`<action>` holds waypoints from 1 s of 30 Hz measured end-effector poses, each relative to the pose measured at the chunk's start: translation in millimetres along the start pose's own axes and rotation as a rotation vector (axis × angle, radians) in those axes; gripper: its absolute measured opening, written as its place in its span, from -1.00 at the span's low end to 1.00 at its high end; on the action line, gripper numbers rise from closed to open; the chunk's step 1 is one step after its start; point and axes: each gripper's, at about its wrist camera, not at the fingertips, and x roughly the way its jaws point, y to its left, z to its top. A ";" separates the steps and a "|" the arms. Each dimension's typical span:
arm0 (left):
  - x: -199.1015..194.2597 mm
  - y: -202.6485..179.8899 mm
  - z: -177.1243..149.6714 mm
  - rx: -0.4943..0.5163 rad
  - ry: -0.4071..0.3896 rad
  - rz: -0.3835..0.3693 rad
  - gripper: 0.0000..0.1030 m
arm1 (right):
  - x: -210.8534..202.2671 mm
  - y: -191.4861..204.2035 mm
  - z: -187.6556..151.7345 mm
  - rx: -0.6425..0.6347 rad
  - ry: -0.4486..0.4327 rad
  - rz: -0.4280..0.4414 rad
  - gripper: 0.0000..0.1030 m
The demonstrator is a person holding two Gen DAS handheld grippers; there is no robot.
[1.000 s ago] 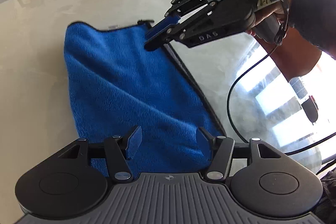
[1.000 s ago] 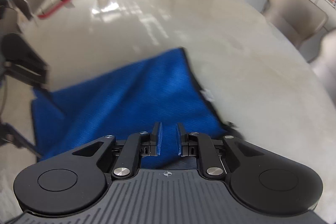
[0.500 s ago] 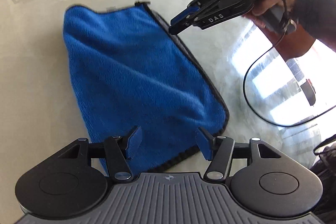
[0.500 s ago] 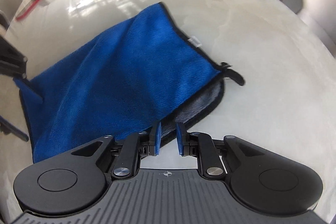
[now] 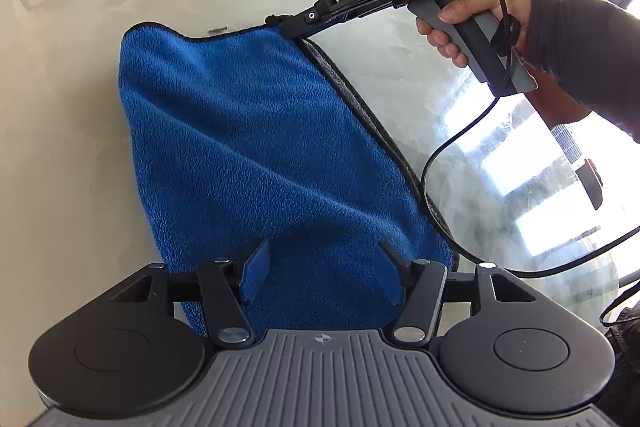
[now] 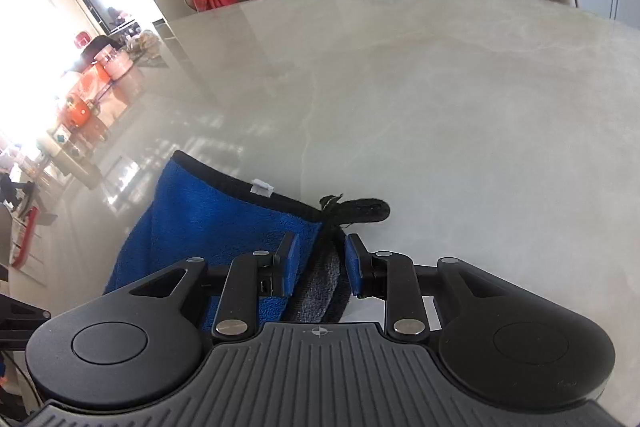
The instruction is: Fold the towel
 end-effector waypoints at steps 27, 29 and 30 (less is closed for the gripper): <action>-1.0 -3.0 -1.7 -0.023 -0.011 0.006 0.26 | -11.4 -17.7 -4.8 0.166 0.008 0.066 -0.81; -1.4 -2.2 -1.8 -0.028 -0.014 0.003 0.27 | -10.6 -18.4 -4.6 0.170 -0.001 0.079 -0.79; -1.7 -2.4 -1.7 -0.030 -0.015 0.002 0.28 | -9.8 -18.2 -4.6 0.167 0.000 0.084 -0.72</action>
